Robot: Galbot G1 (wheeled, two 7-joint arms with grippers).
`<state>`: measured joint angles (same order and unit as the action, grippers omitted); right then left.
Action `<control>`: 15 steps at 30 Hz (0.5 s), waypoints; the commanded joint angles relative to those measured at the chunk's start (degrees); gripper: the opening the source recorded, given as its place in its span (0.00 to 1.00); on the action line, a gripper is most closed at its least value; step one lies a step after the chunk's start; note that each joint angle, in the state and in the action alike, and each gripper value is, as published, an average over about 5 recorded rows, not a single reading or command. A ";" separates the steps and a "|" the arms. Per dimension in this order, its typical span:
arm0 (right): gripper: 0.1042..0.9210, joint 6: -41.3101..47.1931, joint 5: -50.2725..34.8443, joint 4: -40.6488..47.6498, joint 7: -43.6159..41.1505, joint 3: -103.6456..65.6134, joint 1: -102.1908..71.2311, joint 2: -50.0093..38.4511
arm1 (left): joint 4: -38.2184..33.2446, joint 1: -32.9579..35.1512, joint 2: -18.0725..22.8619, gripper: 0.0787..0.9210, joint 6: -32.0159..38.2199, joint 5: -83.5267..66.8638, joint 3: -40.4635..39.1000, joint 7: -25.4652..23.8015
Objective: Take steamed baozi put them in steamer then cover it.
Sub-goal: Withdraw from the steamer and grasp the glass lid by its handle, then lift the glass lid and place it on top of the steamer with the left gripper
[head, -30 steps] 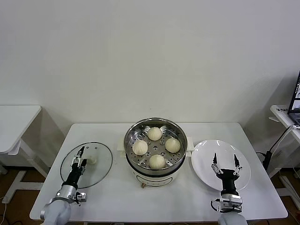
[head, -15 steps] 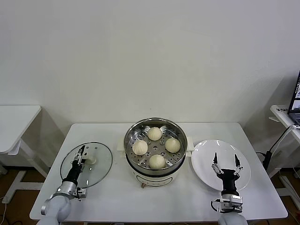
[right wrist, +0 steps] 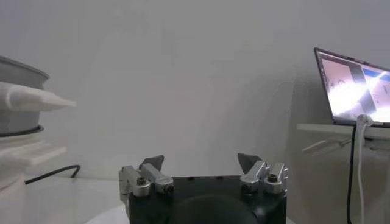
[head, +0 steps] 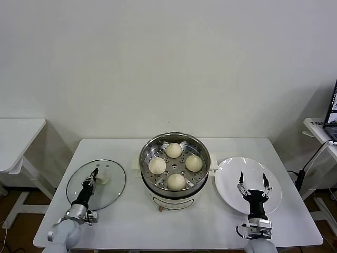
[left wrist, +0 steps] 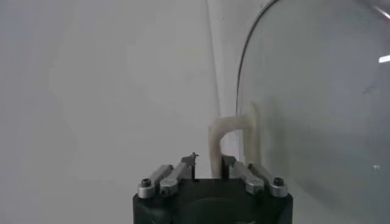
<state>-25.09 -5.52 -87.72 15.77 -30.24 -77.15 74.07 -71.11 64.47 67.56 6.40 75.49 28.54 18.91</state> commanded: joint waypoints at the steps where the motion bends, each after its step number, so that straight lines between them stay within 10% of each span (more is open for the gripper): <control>1: 0.88 -0.02 0.37 -0.60 -0.04 0.12 0.02 0.12 | -3.37 1.02 -0.44 0.15 -0.27 -3.70 0.32 -0.67; 15: 0.88 0.58 1.13 -0.49 0.08 0.38 0.51 0.14 | -35.80 7.95 -3.57 0.14 -10.18 -14.63 3.47 -9.92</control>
<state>-24.75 -4.54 -88.10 15.76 -29.86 -76.76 74.17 -84.15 68.47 65.29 2.90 67.78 30.79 15.04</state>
